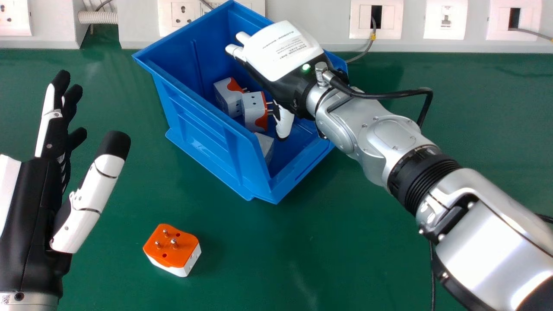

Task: Pick all objects and put in blue box

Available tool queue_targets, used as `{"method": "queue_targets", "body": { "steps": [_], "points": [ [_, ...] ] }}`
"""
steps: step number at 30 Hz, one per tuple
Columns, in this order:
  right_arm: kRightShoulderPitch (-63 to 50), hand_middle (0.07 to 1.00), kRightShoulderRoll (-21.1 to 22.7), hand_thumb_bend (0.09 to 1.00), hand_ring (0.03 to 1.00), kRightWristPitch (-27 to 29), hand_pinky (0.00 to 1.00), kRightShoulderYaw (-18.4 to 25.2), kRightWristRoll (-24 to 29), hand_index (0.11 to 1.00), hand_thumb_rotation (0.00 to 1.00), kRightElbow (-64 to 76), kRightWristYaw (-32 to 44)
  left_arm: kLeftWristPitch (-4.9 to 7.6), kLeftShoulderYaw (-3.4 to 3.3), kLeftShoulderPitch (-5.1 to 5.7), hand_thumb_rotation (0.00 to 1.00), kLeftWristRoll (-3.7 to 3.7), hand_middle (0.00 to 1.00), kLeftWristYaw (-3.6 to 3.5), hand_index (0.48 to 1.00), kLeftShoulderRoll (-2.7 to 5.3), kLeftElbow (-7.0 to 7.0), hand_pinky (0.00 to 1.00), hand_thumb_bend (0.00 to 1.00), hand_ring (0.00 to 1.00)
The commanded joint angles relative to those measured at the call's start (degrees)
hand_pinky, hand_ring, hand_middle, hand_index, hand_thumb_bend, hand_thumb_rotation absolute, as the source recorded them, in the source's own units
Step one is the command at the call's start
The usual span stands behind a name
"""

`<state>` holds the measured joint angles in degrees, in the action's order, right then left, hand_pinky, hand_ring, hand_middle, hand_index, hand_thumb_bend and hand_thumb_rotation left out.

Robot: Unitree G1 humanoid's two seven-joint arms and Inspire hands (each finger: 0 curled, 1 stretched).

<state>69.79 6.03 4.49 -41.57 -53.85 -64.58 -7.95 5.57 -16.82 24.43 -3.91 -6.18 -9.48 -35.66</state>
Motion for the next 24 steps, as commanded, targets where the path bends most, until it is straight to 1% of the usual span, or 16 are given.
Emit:
{"method": "queue_targets", "body": {
  "steps": [1, 9, 11, 13, 15, 16, 18, 19, 22, 23, 24],
  "points": [
    [0.97, 0.983, 0.68, 0.798, 0.902, -0.26, 0.71, 0.17, 0.09, 0.925, 0.04, 2.1, -0.25, 1.5, -0.3, -0.28, 0.86, 0.05, 0.99, 0.36, 1.0, -0.17, -0.32, 0.94, 0.64, 1.0],
    [-0.61, 0.972, 2.45, 0.838, 0.895, 0.53, 0.71, 1.44, 0.94, 0.912, 0.06, 7.82, -0.23, 1.41, -0.15, -0.83, 0.86, -0.16, 0.99, 0.49, 1.0, -0.2, 0.31, 0.94, 0.64, 1.0],
    [-1.51, 0.966, 3.41, 0.885, 0.891, 1.1, 0.71, 1.63, 0.77, 0.903, 0.09, 10.35, -0.51, 1.39, -0.14, -0.95, 0.86, -0.19, 0.99, 0.51, 1.0, -0.19, 0.43, 0.94, 0.64, 1.0],
    [-2.48, 0.963, 4.66, 0.909, 0.891, 1.65, 0.71, 1.88, 0.57, 0.897, 0.1, 13.27, -0.34, 1.43, -0.19, -1.04, 0.86, -0.14, 0.99, 0.47, 1.0, -0.21, 0.55, 0.95, 0.65, 1.0],
    [-3.85, 0.962, 6.63, 0.914, 0.891, 2.24, 0.71, 2.21, 0.16, 0.896, 0.1, 17.43, 0.0, 1.55, -0.29, -1.05, 0.86, 0.05, 0.99, 0.38, 1.0, -0.26, 0.68, 0.95, 0.65, 1.0],
    [-4.53, 0.964, 7.54, 0.905, 0.899, 2.38, 0.72, 2.41, -0.03, 0.9, 0.09, 19.47, 0.19, 1.61, -0.34, -1.05, 0.86, 0.15, 0.99, 0.34, 1.0, -0.28, 0.75, 0.95, 0.65, 1.0],
    [-5.93, 0.972, 9.19, 0.847, 0.922, 2.41, 0.77, 2.92, -0.44, 0.913, 0.06, 23.34, 0.57, 1.71, -0.43, -1.06, 0.86, 0.26, 0.99, 0.27, 1.0, -0.33, 0.86, 0.95, 0.65, 1.0],
    [-6.71, 0.972, 10.01, 0.847, 0.922, 2.4, 0.77, 3.18, -0.6, 0.913, 0.06, 25.3, 0.77, 1.75, -0.45, -1.08, 0.86, 0.31, 0.99, 0.24, 1.0, -0.35, 0.93, 0.95, 0.65, 1.0],
    [-10.42, 0.985, 13.32, 0.738, 0.958, 2.08, 0.85, 4.84, -0.84, 0.936, 0.03, 33.76, 1.62, 1.82, -0.43, -1.21, 0.86, 0.4, 0.99, 0.2, 1.0, -0.36, 1.23, 0.95, 0.65, 1.0],
    [-11.55, 0.988, 14.15, 0.719, 0.967, 1.89, 0.88, 5.44, -0.88, 0.947, 0.04, 36.15, 1.96, 1.8, -0.43, -1.27, 0.86, 0.41, 0.99, 0.19, 1.0, -0.37, 1.29, 0.95, 0.65, 1.0],
    [-12.73, 0.991, 14.92, 0.741, 0.973, 1.68, 0.9, 6.08, -0.97, 0.957, 0.07, 38.4, 2.22, 1.79, -0.44, -1.31, 0.86, 0.43, 0.99, 0.17, 1.0, -0.39, 1.33, 0.95, 0.65, 1.0]
  ]
}}
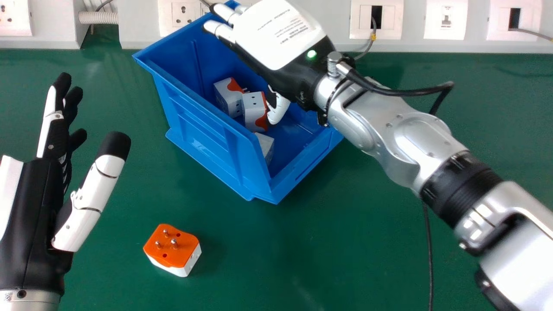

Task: Pick all objects and put in blue box

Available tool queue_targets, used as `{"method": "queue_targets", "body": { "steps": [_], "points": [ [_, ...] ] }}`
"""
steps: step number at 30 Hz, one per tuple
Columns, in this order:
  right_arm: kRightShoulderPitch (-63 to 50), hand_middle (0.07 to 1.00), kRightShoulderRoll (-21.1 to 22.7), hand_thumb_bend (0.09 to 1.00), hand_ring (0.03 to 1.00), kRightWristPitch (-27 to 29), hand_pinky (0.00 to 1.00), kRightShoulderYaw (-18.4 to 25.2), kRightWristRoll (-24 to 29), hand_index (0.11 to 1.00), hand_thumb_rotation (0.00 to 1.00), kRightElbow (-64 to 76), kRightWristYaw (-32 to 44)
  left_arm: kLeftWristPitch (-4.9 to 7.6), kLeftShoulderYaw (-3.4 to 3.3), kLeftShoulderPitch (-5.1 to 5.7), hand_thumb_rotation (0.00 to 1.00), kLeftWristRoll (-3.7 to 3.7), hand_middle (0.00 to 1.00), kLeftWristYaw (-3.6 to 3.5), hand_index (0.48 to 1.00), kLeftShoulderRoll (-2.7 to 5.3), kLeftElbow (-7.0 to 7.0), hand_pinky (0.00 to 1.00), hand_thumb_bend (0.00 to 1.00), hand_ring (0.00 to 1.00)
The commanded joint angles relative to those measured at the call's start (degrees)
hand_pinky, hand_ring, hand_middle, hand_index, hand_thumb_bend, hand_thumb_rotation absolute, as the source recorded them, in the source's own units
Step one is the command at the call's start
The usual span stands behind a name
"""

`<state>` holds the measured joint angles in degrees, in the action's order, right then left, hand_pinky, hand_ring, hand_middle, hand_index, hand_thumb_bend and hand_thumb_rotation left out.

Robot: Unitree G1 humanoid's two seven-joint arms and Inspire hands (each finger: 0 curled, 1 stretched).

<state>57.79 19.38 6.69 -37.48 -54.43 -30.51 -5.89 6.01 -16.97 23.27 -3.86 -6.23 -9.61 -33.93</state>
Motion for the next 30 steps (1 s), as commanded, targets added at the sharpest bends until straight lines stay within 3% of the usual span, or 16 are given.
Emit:
{"method": "queue_targets", "body": {
  "steps": [1, 5, 14, 24, 30],
  "points": [
    [-2.12, 0.993, 2.37, 0.76, 0.979, -0.75, 0.92, 2.79, -0.37, 0.966, 0.09, 6.64, 0.33, 1.37, -0.3, -0.17, 0.86, 0.44, 0.99, 0.19, 1.0, -0.26, -0.34, 0.95, 0.66, 1.0],
    [-7.67, 0.997, 5.51, 0.875, 0.992, -1.31, 0.97, 6.14, -0.38, 0.984, 0.14, 15.33, 1.32, 1.51, -0.37, -0.37, 0.86, 0.71, 0.99, 0.04, 1.0, -0.36, 0.25, 0.95, 0.67, 1.0],
    [-18.74, 1.0, 10.64, 0.909, 1.0, -3.53, 1.0, 14.1, -2.16, 0.999, 0.21, 34.58, 5.4, 1.36, -0.69, 0.27, 0.86, 1.12, 0.99, -0.1, 0.999, -0.44, -0.29, 0.97, 0.7, 1.0],
    [-30.71, 1.0, 10.98, 0.938, 1.0, -1.16, 1.0, 22.44, 0.95, 0.991, 0.21, 46.98, 5.08, 1.24, -0.73, 0.68, 0.86, 0.91, 0.98, 0.25, 0.993, -0.21, -1.01, 0.94, 0.65, 1.0],
    [-41.82, 1.0, 10.09, 0.918, 1.0, 3.37, 1.0, 25.28, 5.78, 0.985, 0.22, 53.09, 3.69, 0.77, -0.74, 1.21, 0.86, 0.69, 0.98, 0.54, 0.998, 0.15, -2.01, 0.93, 0.62, 0.99]
  ]
}}
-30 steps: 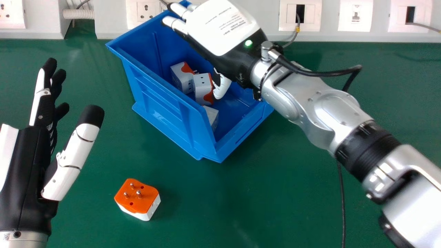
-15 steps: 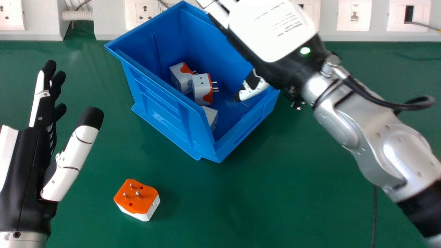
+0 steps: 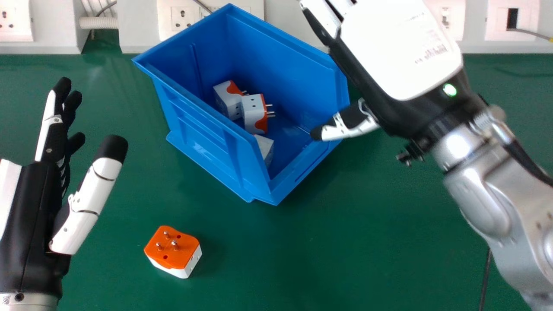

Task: Pick all objects and put in blue box

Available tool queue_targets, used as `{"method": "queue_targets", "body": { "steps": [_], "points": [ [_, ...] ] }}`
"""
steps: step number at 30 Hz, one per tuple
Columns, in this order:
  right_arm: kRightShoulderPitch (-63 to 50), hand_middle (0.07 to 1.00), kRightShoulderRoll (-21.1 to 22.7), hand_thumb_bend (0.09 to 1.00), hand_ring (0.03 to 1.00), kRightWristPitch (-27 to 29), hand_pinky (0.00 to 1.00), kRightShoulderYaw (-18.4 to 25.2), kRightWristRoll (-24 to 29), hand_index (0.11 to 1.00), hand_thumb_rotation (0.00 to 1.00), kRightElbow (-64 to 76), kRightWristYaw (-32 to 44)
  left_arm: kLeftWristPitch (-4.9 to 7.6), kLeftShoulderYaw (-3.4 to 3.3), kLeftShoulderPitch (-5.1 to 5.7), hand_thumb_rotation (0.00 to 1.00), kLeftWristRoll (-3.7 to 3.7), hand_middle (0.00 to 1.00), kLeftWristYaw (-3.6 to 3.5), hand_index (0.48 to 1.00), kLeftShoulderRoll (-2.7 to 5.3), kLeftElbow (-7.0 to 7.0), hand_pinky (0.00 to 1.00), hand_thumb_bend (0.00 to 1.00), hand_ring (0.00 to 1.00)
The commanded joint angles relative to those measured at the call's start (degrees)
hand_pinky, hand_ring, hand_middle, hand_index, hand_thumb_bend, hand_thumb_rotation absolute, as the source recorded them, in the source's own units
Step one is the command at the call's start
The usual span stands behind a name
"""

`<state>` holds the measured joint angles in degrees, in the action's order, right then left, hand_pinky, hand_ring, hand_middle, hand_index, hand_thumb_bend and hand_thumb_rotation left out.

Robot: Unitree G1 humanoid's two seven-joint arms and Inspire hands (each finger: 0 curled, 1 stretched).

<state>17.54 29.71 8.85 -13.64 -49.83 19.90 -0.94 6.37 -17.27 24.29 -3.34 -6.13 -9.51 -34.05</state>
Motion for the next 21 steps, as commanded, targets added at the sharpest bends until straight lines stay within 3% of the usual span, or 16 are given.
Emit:
{"method": "queue_targets", "body": {
  "steps": [1, 7, 12, 21],
  "points": [
    [-3.19, 1.0, -0.42, 0.906, 1.0, 2.19, 1.0, 1.74, 1.93, 0.982, 0.23, 3.37, -1.54, 0.36, -0.48, 0.3, 0.86, 0.21, 0.98, 0.46, 0.999, 0.1, -1.98, 0.93, 0.62, 0.99],
    [-9.37, 1.0, -2.3, 0.891, 1.0, 10.19, 0.96, 1.86, 5.67, 0.97, 0.24, 2.61, -5.54, 0.46, -0.45, 0.87, 0.86, 0.17, 0.98, 0.67, 1.0, 0.45, -2.08, 0.94, 0.61, 0.99],
    [-12.46, 0.972, -5.27, 0.849, 0.959, 14.01, 0.81, 0.3, 6.0, 0.928, 0.31, 2.39, -6.94, 0.92, -0.35, 1.35, 0.86, 0.44, 0.98, 0.71, 1.0, 0.92, -1.77, 0.95, 0.6, 1.0],
    [-14.83, 0.96, -11.05, 0.743, 0.943, 15.39, 0.74, -4.85, 8.59, 0.931, 0.4, 4.44, -2.36, -0.82, -0.57, 1.37, 0.86, 0.43, 0.98, 0.62, 1.0, 1.25, -2.68, 0.96, 0.63, 1.0]
  ]
}}
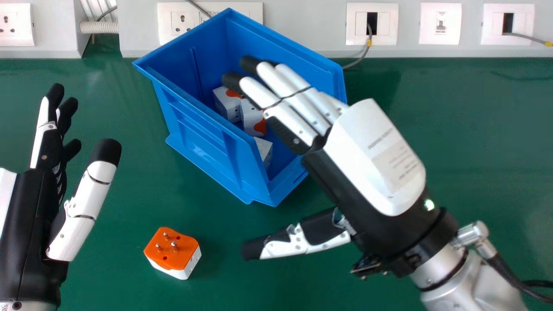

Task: Pick all objects and put in blue box

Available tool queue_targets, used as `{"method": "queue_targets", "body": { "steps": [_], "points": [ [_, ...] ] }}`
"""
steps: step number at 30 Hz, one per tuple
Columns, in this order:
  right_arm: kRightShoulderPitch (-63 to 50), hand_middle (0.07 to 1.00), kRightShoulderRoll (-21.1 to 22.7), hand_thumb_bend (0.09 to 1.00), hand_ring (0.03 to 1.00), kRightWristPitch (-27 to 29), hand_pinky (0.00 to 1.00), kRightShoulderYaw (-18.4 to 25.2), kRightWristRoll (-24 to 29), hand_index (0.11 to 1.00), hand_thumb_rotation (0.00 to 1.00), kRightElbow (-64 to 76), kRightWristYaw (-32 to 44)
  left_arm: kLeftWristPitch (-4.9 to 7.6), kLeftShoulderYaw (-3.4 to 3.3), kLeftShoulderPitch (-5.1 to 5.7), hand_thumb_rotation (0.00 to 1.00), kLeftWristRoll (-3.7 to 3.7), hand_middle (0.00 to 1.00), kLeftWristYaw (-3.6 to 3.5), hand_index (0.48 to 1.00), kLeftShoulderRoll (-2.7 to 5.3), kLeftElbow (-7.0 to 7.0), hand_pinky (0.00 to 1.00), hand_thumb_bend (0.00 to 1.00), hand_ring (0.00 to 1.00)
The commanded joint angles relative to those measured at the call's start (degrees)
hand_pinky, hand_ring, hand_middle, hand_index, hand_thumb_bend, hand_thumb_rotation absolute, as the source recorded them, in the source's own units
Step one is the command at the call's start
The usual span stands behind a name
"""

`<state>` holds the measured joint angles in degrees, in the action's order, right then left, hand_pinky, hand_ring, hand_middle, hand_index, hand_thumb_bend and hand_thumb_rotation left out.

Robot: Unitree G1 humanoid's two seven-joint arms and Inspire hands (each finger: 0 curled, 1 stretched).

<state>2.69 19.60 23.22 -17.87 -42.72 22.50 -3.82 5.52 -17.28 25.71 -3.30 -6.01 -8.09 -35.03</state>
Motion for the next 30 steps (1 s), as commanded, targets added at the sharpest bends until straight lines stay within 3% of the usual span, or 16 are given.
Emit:
{"method": "queue_targets", "body": {
  "steps": [1, 8, 15, 25, 30],
  "points": [
    [0.05, 0.961, -1.41, 0.723, 0.945, 1.19, 0.74, -1.23, 1.67, 0.935, 0.41, 1.86, 0.9, -0.24, -0.65, -0.16, 0.86, 0.42, 0.98, 0.49, 1.0, -0.22, -1.76, 0.96, 0.64, 1.0],
    [1.3, 0.965, -4.39, 0.635, 0.955, 3.54, 0.77, -5.21, 0.97, 0.95, 0.5, 0.33, 1.24, -1.67, -1.51, -0.41, 0.86, 0.72, 0.98, 0.55, 1.0, -0.35, -2.58, 0.96, 0.65, 1.0],
    [3.35, 0.955, -7.37, 0.538, 0.936, 6.52, 0.77, -7.99, 1.97, 0.957, 0.55, -3.27, 0.91, -1.76, -1.95, -0.54, 0.83, 1.42, 0.98, 0.75, 1.0, 0.22, -2.64, 0.94, 0.66, 1.0],
    [2.28, 0.933, -10.93, 0.376, 0.915, 4.57, 0.74, -10.08, 7.18, 0.923, 0.65, -4.47, 4.03, 0.28, -2.73, -0.51, 0.81, 1.91, 0.98, 0.55, 1.0, -0.08, -1.66, 0.94, 0.64, 0.99],
    [1.59, 0.914, -12.74, 0.314, 0.895, 1.94, 0.72, -11.37, 8.8, 0.895, 0.69, -4.53, 5.77, 1.21, -3.78, -0.15, 0.83, 1.71, 0.98, 0.1, 1.0, -0.8, -1.31, 0.94, 0.64, 0.99]
  ]
}}
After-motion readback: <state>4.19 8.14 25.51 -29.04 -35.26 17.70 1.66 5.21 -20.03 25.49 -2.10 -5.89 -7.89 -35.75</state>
